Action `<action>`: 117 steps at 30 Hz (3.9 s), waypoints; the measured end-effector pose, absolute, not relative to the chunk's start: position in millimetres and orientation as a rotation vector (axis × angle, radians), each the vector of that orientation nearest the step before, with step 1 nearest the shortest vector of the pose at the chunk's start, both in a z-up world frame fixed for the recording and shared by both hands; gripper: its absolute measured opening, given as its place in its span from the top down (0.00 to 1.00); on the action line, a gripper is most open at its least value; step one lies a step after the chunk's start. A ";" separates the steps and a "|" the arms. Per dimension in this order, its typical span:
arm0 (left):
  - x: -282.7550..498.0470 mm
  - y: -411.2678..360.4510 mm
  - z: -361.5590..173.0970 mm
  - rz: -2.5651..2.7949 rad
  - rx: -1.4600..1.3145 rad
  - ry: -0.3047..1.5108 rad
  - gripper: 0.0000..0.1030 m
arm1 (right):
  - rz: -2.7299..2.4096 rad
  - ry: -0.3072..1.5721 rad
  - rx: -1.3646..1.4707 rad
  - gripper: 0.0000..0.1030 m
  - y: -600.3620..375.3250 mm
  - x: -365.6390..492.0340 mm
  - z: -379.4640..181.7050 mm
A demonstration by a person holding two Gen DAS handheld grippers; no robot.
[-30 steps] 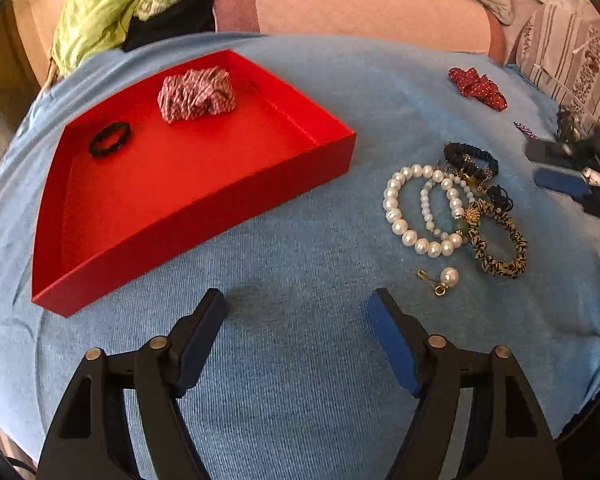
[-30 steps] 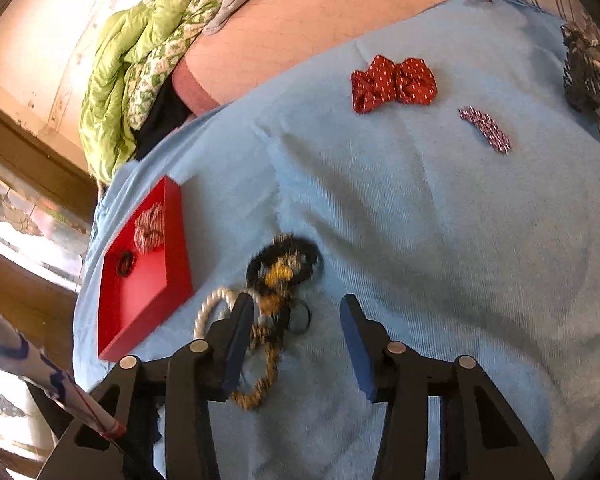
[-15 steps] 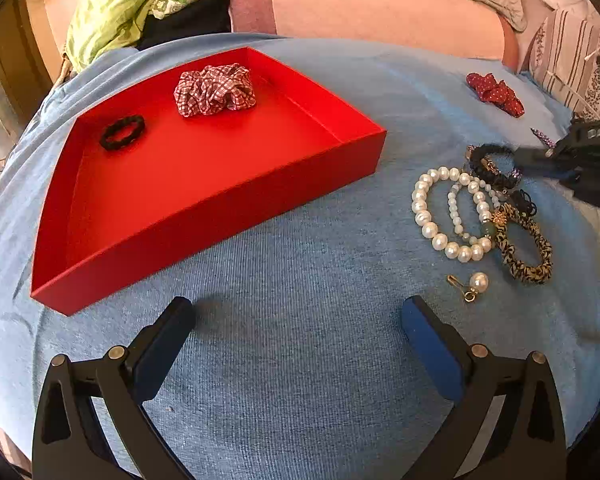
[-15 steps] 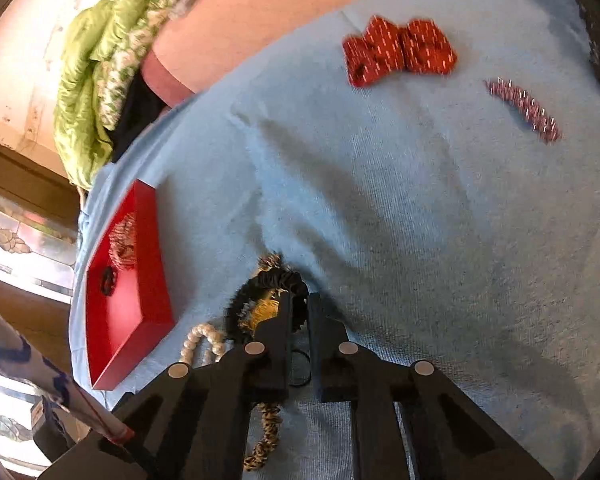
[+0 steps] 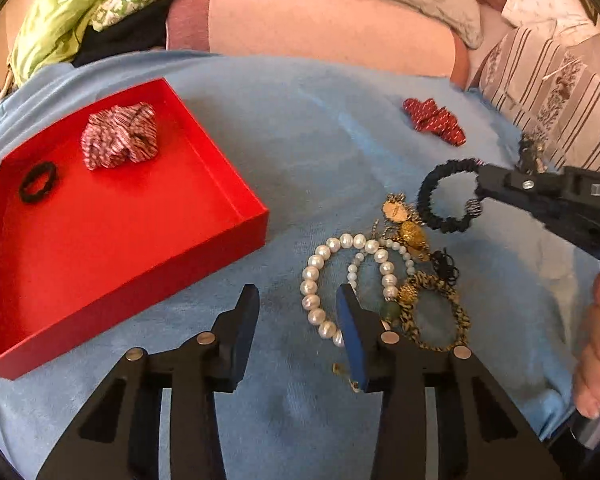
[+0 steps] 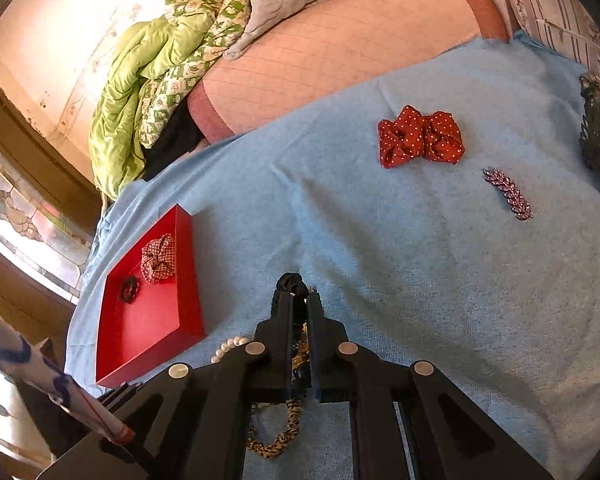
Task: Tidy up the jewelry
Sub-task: 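Grasp the pearl bracelet with the left tool while the right tool holds the black bracelet, then carry both bracelets into the red tray and open both tools to release them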
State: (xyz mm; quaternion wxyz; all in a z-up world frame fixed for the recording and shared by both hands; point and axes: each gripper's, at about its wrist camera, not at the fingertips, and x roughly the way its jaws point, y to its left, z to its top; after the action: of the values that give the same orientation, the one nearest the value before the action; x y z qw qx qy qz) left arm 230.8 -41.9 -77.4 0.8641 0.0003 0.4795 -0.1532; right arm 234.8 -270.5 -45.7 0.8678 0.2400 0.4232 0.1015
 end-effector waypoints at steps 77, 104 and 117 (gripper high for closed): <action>267.1 133.3 -21.3 -0.056 -0.205 0.752 0.91 | 0.477 0.880 0.349 0.93 -101.6 260.6 -21.6; 303.7 158.5 -44.3 0.016 -0.269 0.832 0.91 | 0.352 1.052 0.369 0.92 -43.3 370.4 -64.7; 302.2 158.1 -41.8 0.030 -0.261 0.832 0.91 | 0.341 1.068 0.315 0.85 -47.6 365.9 -66.2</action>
State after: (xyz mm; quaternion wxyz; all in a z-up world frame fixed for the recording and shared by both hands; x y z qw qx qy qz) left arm 302.2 158.1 -41.8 0.9064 -0.1263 0.4028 0.0146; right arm 365.9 -47.6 -66.2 0.8353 0.1489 0.5041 0.1612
